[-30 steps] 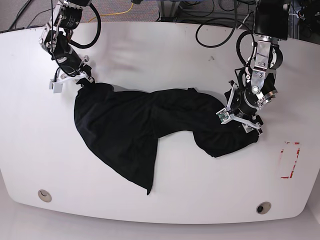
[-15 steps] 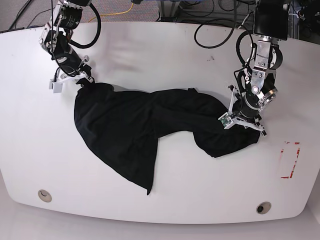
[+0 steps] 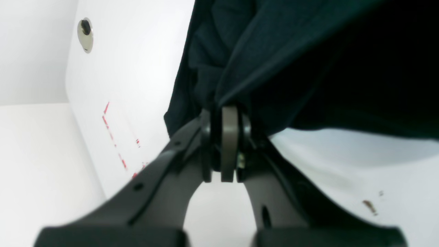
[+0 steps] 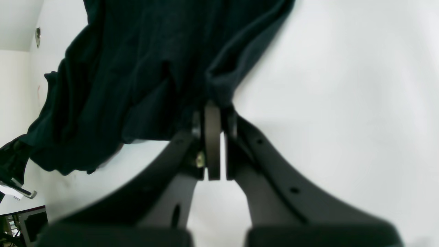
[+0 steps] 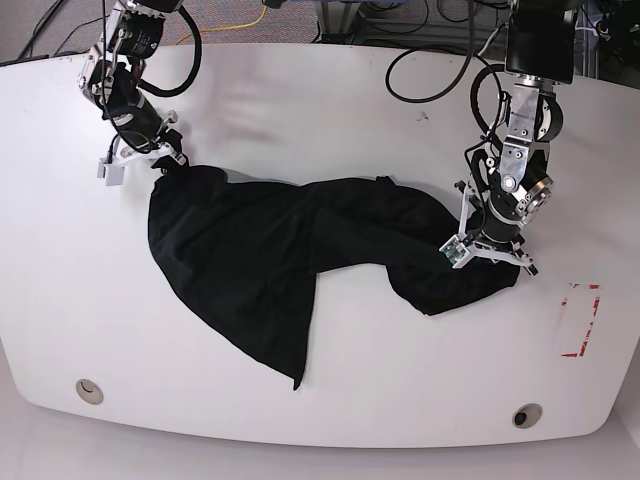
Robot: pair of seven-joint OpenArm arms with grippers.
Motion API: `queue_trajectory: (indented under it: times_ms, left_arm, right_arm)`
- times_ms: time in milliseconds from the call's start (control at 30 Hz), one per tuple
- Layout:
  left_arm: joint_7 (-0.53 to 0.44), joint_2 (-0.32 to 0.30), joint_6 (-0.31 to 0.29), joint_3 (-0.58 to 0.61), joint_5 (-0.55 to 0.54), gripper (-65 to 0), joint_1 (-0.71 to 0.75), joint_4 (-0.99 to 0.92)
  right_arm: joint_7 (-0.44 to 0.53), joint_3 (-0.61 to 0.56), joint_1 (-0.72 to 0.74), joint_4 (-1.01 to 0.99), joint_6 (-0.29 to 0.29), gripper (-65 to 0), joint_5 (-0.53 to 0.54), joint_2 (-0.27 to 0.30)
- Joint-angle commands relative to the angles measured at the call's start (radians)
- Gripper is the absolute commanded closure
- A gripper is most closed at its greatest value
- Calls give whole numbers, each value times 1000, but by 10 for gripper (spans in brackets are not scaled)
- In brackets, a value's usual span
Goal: Layout the t-shirt on the table in an organized manner, then fold the t-shirt properly
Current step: 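Lift the shirt with both grippers and swing it up off the table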
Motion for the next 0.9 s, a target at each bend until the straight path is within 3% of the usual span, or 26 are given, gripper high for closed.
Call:
queue_trajectory:
  times_ms: [0, 200, 300, 600, 867]
  left_arm:
    - [-11, 2, 17, -8, -5, 0, -22, 30]
    - [-11, 102, 3, -120, -6, 0, -48, 88]
    - [-11, 146, -35, -166, -6, 0, -52, 120]
    - [-5, 288, -138, -249, -6, 0, -119, 232]
    - [79, 349, -141, -257, -6, 0, -219, 303]
  right_arm:
    - [16, 7, 8, 48, 8, 0, 19, 11]
    - [16, 5, 11, 123, 8, 0, 19, 17]
    - [16, 5, 14, 163, 8, 0, 18, 22]
    - [16, 4, 74, 280, 8, 0, 18, 103]
    - [16, 2, 155, 304, 8, 0, 19, 192]
